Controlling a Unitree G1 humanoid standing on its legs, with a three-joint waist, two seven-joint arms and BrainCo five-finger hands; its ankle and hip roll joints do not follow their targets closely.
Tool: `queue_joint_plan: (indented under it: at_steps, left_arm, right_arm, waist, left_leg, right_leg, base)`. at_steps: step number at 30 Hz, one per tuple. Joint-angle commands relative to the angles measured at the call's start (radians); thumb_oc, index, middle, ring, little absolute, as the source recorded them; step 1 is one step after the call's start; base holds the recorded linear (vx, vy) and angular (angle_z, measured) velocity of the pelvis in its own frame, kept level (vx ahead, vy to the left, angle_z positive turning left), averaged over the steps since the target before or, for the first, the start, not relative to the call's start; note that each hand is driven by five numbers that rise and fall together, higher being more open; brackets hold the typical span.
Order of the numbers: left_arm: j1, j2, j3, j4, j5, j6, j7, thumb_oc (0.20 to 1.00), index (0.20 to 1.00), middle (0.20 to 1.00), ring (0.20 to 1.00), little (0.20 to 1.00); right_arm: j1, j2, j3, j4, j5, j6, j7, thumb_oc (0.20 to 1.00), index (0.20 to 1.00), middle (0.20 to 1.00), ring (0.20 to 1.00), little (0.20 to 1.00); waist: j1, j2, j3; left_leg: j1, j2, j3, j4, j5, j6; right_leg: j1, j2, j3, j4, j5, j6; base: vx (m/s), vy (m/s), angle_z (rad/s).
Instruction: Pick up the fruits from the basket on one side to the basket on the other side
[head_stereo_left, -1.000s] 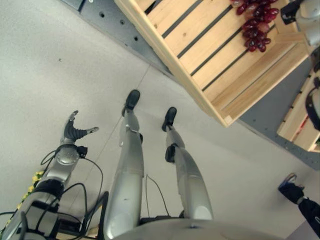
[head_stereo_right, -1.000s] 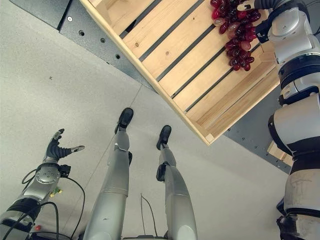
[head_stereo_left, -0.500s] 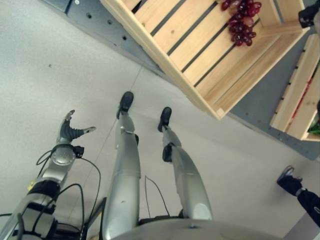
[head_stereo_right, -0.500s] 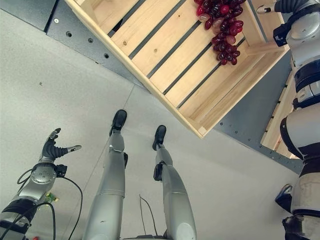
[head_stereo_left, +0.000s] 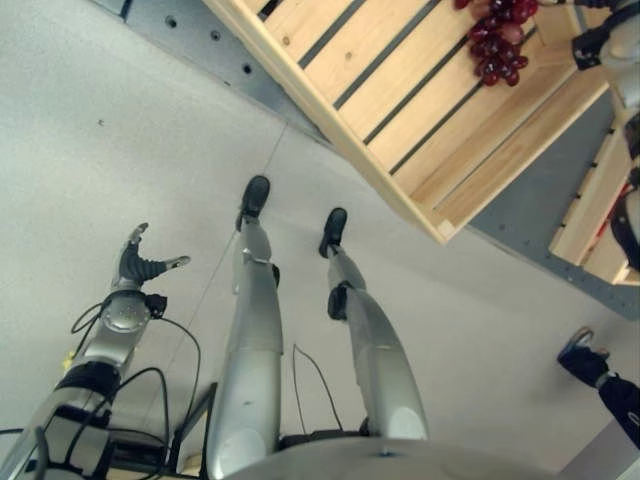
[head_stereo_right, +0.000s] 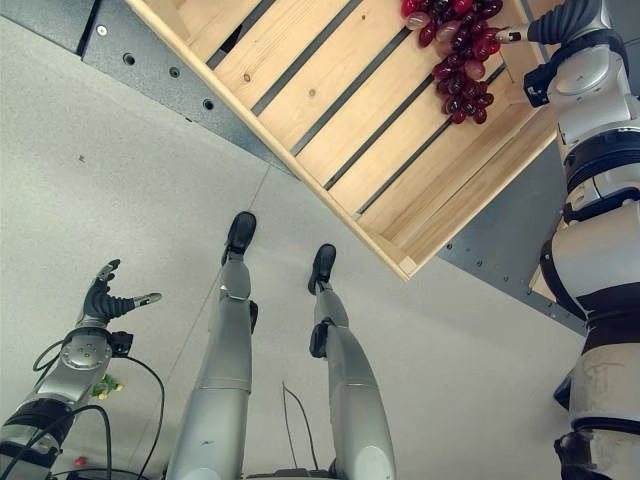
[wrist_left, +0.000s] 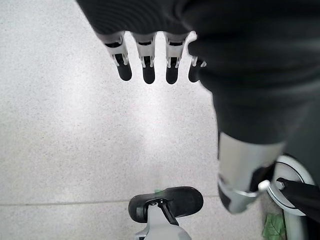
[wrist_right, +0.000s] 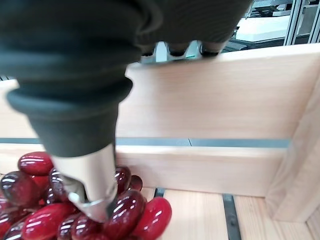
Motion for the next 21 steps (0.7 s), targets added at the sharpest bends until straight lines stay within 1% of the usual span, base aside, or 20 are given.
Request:
queue_joint_plan:
  at_steps: [1, 12, 16, 21]
  left_arm:
    - [-0.001, -0.022, 0.024, -0.037, -0.003, -0.004, 0.018, 1.000, 1.000, 1.000, 1.000, 1.000]
    - [-0.010, -0.025, 0.013, -0.042, 0.000, -0.005, 0.027, 1.000, 1.000, 1.000, 1.000, 1.000]
    - [-0.018, -0.023, 0.007, -0.043, 0.000, -0.005, 0.030, 1.000, 1.000, 1.000, 1.000, 1.000]
    - [-0.021, -0.010, 0.014, -0.054, -0.002, -0.006, 0.026, 1.000, 1.000, 1.000, 1.000, 1.000]
  right_arm:
    - [-0.059, -0.028, 0.022, 0.053, 0.042, -0.015, 0.007, 1.000, 1.000, 1.000, 1.000, 1.000]
    - [-0.053, 0.002, 0.015, 0.055, 0.037, -0.017, -0.009, 1.000, 1.000, 1.000, 1.000, 1.000]
    - [-0.052, 0.005, 0.013, 0.051, 0.033, -0.019, -0.016, 1.000, 1.000, 1.000, 1.000, 1.000]
    - [-0.035, 0.010, -0.002, 0.011, 0.044, -0.022, -0.015, 1.000, 1.000, 1.000, 1.000, 1.000]
  waist:
    - [0.019, 0.030, 0.068]
    - [0.022, 0.055, 0.068]
    - [0.021, 0.057, 0.068]
    - [0.018, 0.052, 0.068]
  left_leg:
    - [-0.004, -0.047, 0.024, 0.086, -0.060, -0.018]
    - [-0.046, -0.053, 0.012, 0.101, -0.056, -0.013]
    - [-0.046, -0.053, 0.013, 0.103, -0.055, -0.012]
    - [-0.025, -0.052, 0.011, 0.096, -0.049, -0.015]
  right_leg:
    - [0.112, 0.011, 0.008, 0.116, -0.139, 0.053]
    - [0.045, 0.009, 0.007, 0.173, -0.158, 0.045]
    - [0.044, 0.006, 0.005, 0.178, -0.161, 0.043]
    - [0.059, 0.004, 0.000, 0.179, -0.160, 0.042]
  base:
    - [0.03, -0.035, 0.00]
    - [0.01, -0.002, 0.04]
    - [0.00, 0.001, 0.01]
    - [-0.01, 0.000, 0.00]
